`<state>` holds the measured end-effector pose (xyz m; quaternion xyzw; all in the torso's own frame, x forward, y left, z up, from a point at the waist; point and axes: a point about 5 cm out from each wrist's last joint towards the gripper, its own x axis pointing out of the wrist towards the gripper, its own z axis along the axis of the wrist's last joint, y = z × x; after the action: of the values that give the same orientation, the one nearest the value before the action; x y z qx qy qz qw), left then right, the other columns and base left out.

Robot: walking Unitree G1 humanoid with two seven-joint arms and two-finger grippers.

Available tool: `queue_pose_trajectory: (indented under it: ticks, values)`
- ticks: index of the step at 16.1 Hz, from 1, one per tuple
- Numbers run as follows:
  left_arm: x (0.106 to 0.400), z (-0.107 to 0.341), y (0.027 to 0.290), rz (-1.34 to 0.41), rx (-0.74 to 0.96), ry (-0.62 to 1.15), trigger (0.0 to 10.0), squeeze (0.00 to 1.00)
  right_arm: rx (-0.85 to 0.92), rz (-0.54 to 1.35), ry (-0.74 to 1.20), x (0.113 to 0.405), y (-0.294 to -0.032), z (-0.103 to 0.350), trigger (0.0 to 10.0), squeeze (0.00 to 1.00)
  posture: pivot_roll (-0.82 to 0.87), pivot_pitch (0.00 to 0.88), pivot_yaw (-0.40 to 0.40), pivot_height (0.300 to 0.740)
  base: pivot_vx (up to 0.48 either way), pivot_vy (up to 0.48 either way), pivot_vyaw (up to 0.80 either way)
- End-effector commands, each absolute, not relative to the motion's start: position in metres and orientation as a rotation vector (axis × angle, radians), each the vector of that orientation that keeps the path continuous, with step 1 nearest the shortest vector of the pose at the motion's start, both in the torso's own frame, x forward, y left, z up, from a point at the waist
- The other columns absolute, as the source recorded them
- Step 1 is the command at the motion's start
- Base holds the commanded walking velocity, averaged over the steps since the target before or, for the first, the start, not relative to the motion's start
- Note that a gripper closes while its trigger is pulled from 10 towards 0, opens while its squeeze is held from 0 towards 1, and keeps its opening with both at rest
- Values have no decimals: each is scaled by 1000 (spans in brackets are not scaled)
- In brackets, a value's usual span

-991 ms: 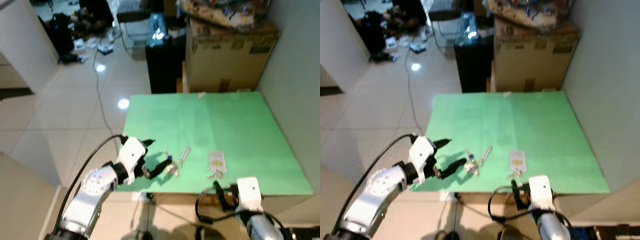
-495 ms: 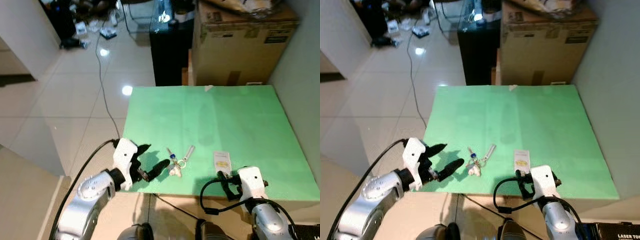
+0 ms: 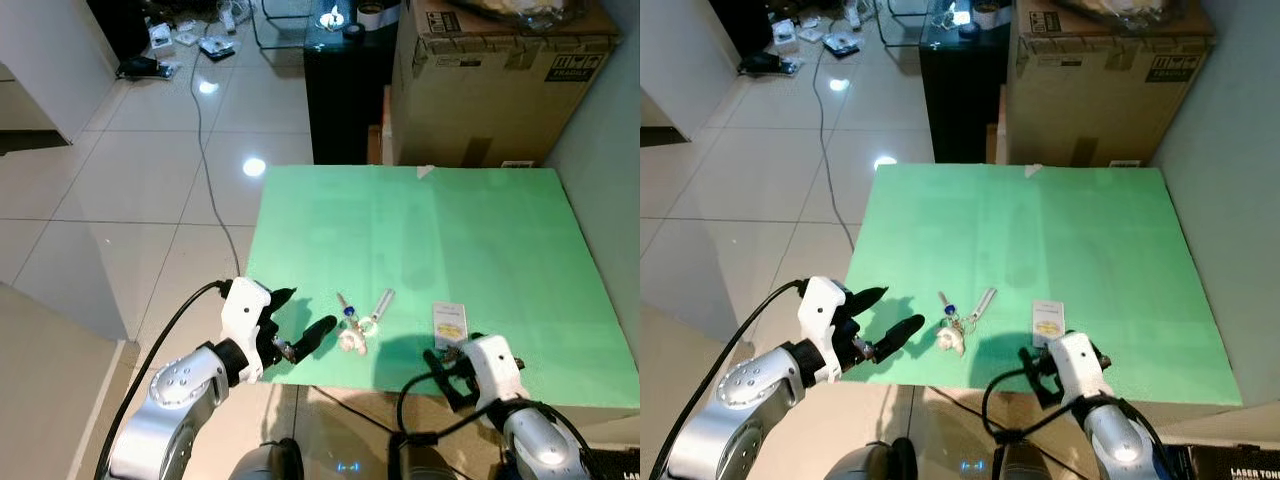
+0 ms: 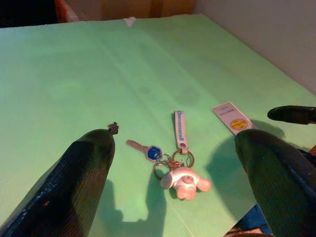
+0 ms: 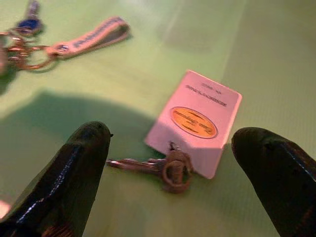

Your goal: Hang keys on a hook

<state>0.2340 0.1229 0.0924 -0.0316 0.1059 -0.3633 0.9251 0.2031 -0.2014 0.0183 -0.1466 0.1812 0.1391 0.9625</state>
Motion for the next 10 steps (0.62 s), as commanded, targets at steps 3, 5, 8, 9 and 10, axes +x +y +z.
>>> queue_pose_trajectory:
  ticks: [3, 5, 8, 9, 10]
  values:
    - [231, 93, 122, -742, -71, 217, 10000, 0, -320, 340, 383, 195, -196, 14, 10000, 0, -35, 214, 83, 740, 0, 0, 0]
    - [231, 95, 123, -744, -72, 218, 10000, 0, -331, 338, 410, 193, -201, 8, 10000, 0, -28, 223, 91, 740, 0, 0, 0]
    - [229, 94, 125, -744, -67, 225, 10000, 0, -353, 334, 414, 196, -205, 8, 10000, 0, -25, 231, 98, 740, 0, 0, 0]
    - [228, 94, 125, -745, -67, 226, 10000, 0, -357, 327, 413, 197, -207, 8, 10000, 0, -26, 231, 98, 740, 0, 0, 0]
    - [228, 94, 124, -746, -67, 228, 10000, 0, -356, 322, 414, 198, -208, 8, 10000, 0, -26, 231, 97, 740, 0, 0, 0]
